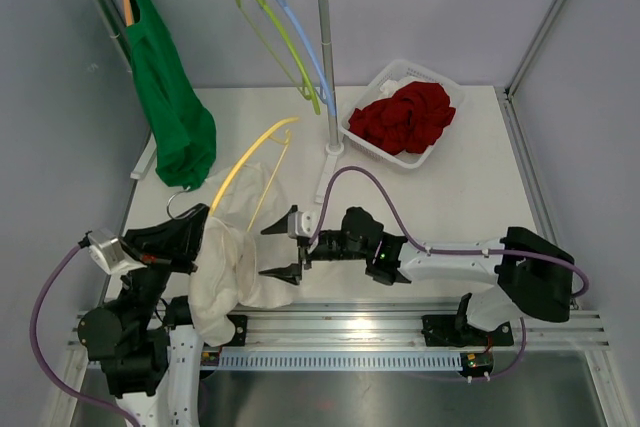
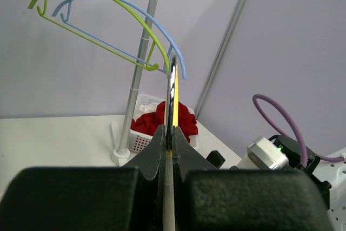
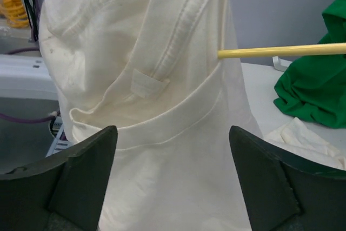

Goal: Remove the t-shirt from the hanger
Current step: Remove the tshirt from the hanger, then place the tshirt into the basket

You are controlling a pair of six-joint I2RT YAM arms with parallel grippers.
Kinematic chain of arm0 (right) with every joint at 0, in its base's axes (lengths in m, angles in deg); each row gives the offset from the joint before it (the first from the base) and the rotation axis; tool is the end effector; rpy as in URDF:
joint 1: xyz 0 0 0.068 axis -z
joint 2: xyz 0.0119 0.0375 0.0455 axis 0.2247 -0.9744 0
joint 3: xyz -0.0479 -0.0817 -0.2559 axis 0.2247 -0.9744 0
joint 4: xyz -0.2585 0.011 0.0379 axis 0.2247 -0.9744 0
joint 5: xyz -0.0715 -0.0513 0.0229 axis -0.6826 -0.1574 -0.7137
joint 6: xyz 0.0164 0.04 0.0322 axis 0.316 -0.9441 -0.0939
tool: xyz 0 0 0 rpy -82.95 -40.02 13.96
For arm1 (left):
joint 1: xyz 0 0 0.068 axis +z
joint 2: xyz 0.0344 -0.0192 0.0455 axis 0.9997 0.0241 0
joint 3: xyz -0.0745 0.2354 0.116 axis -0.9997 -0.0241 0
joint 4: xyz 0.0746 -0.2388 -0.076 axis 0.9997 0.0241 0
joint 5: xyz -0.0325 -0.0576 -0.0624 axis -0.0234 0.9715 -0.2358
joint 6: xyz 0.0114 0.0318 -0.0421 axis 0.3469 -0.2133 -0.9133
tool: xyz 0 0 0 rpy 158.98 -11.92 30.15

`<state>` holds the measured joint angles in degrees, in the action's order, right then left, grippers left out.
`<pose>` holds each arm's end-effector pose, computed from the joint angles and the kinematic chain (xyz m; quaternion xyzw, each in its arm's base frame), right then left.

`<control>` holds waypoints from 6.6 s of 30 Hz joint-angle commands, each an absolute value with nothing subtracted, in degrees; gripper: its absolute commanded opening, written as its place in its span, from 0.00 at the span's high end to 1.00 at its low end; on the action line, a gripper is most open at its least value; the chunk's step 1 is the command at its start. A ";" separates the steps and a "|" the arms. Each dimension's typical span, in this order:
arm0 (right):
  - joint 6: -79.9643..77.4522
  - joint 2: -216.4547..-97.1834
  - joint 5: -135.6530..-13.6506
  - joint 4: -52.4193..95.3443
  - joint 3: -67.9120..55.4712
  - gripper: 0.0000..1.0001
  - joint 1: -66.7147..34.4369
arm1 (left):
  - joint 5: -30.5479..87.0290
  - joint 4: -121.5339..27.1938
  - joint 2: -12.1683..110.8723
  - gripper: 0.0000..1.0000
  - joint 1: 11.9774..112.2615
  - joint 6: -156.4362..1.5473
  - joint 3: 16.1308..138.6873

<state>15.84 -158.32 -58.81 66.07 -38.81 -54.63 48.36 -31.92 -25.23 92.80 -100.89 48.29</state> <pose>0.1086 0.3007 0.2740 -0.5340 0.4231 0.4660 0.5644 -0.0094 -0.0176 0.3776 0.0342 0.5339 -0.3420 0.7725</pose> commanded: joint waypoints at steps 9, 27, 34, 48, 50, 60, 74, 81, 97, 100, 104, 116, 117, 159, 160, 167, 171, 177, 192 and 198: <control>19.62 -166.53 -62.77 69.17 -31.58 0.65 -61.18 | 47.84 -43.30 -31.32 1.00 92.75 -106.20 46.29; 31.48 -172.24 -68.23 39.13 -17.00 1.00 -73.23 | 39.40 -60.09 -26.41 1.00 92.75 -115.61 42.86; 34.21 -178.91 -71.12 28.57 -9.62 1.00 -75.16 | 35.46 -59.57 -28.07 1.00 92.75 -114.73 42.15; 37.02 -181.03 -72.36 18.20 -6.80 0.88 -77.89 | 20.60 -52.10 -27.29 1.00 92.75 -117.18 42.68; 37.11 -181.73 -73.50 17.58 -6.88 0.90 -77.89 | 18.50 -52.10 -26.50 1.00 92.66 -118.59 42.94; 37.99 -169.35 -82.03 26.18 -22.08 1.00 -75.53 | 12.95 -49.90 -27.63 1.00 91.96 -114.39 46.99; 34.04 -157.31 -81.58 28.28 -32.45 1.00 -64.36 | 15.67 -46.57 -29.74 1.00 91.70 -110.35 49.09; 26.31 -145.03 -96.13 42.51 -41.93 1.00 -57.94 | 16.10 -37.18 -34.93 1.00 91.70 -108.23 48.74; 17.25 -130.76 -126.94 48.34 -31.06 1.00 -44.34 | 18.40 -33.64 -35.02 1.00 91.70 -102.69 47.60; 9.55 -129.53 -125.10 41.18 -25.28 1.00 -39.94 | 18.48 -33.55 -35.02 1.00 91.70 -102.34 47.69; 7.84 -132.86 -123.25 30.52 -10.08 1.00 -38.87 | 19.45 -33.47 -35.02 1.00 91.70 -101.29 48.04; 24.79 -151.92 -126.33 43.84 24.46 1.00 -36.94 | 18.75 -30.92 -35.02 1.00 91.70 -102.08 49.01; 25.85 -153.24 -125.89 44.90 26.58 1.00 -36.15 | 18.84 -30.83 -35.11 1.00 91.70 -101.99 49.10; -30.20 -179.62 -119.02 55.27 -4.76 1.00 -1.07 | 23.41 -30.92 -34.93 1.00 91.34 -101.20 49.98; -30.82 -180.50 -120.77 55.37 -6.95 1.00 -1.16 | 23.41 -31.09 -35.02 1.00 91.34 -101.11 49.89; -38.55 -183.84 -127.11 52.22 -16.02 1.00 -1.07 | 23.85 -30.83 -35.02 1.00 91.26 -101.02 50.06; -43.47 -188.05 -118.27 39.33 -10.86 1.00 1.29 | 23.93 -30.92 -35.02 1.00 91.26 -101.29 49.80; -53.33 -197.11 -119.57 7.21 8.39 0.93 2.09 | 23.58 -30.56 -34.93 1.00 91.26 -101.37 49.89; -38.84 -187.11 -118.85 21.08 -0.03 0.72 0.78 | 24.11 -30.83 -35.02 1.00 91.26 -101.28 49.62; -30.83 -183.15 -120.62 22.41 2.51 0.50 -1.86 | 24.37 -31.18 -34.93 1.00 91.26 -101.29 49.19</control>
